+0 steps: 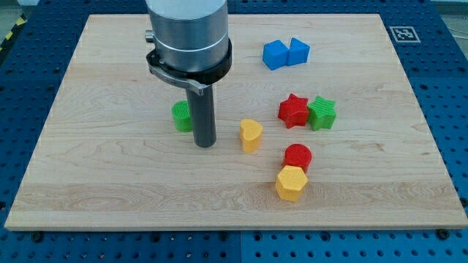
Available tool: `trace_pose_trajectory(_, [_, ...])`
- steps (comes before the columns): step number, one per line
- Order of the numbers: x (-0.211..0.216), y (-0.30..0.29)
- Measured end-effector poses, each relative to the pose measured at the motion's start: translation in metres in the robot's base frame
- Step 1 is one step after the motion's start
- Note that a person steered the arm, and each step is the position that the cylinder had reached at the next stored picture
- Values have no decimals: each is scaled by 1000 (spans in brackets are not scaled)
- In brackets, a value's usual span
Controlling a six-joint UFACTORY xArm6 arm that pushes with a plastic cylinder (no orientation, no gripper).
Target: Move your arm below the yellow heart
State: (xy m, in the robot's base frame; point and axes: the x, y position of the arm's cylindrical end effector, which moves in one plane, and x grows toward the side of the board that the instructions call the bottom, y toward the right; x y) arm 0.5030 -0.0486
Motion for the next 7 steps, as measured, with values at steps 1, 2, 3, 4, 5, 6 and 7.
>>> trace_pose_trajectory(1, [13,12])
trace_pose_trajectory(2, [18,15])
trace_pose_trajectory(3, [20,16])
trace_pose_trajectory(4, [21,17])
trace_pose_trajectory(5, [17,17])
trace_pose_trajectory(6, [4,17])
trace_pose_trajectory(7, [5,18])
